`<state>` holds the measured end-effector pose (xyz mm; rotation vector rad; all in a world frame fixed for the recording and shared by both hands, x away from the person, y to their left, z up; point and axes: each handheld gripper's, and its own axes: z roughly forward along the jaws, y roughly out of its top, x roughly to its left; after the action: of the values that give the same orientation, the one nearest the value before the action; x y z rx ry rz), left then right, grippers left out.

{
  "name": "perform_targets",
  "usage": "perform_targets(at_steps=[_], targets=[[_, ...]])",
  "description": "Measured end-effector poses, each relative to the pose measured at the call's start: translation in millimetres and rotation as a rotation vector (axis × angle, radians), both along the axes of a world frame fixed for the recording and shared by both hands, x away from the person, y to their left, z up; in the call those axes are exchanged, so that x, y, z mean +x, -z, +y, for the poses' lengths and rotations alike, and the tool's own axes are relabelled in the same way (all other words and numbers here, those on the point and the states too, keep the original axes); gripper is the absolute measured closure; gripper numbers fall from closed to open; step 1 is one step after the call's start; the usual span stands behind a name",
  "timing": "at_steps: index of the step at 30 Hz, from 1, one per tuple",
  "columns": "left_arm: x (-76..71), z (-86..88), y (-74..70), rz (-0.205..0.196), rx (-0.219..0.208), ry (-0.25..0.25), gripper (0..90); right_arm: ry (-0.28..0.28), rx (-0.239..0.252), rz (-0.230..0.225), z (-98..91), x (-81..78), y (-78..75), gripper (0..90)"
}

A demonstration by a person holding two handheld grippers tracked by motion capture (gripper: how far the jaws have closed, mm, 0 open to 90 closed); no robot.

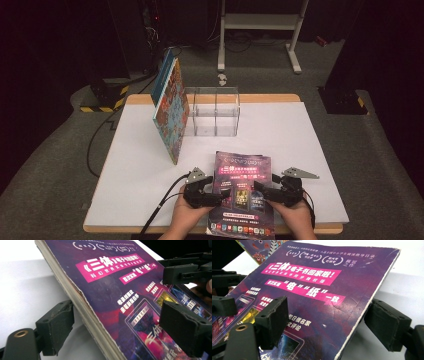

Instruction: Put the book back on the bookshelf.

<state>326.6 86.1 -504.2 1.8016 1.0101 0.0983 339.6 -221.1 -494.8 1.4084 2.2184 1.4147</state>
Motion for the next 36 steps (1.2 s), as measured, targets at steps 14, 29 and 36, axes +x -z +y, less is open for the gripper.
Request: perform_targets(at_steps=[14,29,36], targets=[[-8.9,0.8,-12.0,-0.093,0.080,-0.070,37.4,0.024,-0.119,-0.082,12.0,-3.3,-12.5,32.6],[-13.6,-1.6,-24.3,-0.189,0.176,-0.088,65.8,0.028,-0.139,-0.100,9.3,-3.3,-16.2,43.9],[-11.5,-2.6,-30.1,-0.185,0.205,-0.092,71.8,0.026,-0.149,-0.105,11.0,1.1,-18.7,49.2]])
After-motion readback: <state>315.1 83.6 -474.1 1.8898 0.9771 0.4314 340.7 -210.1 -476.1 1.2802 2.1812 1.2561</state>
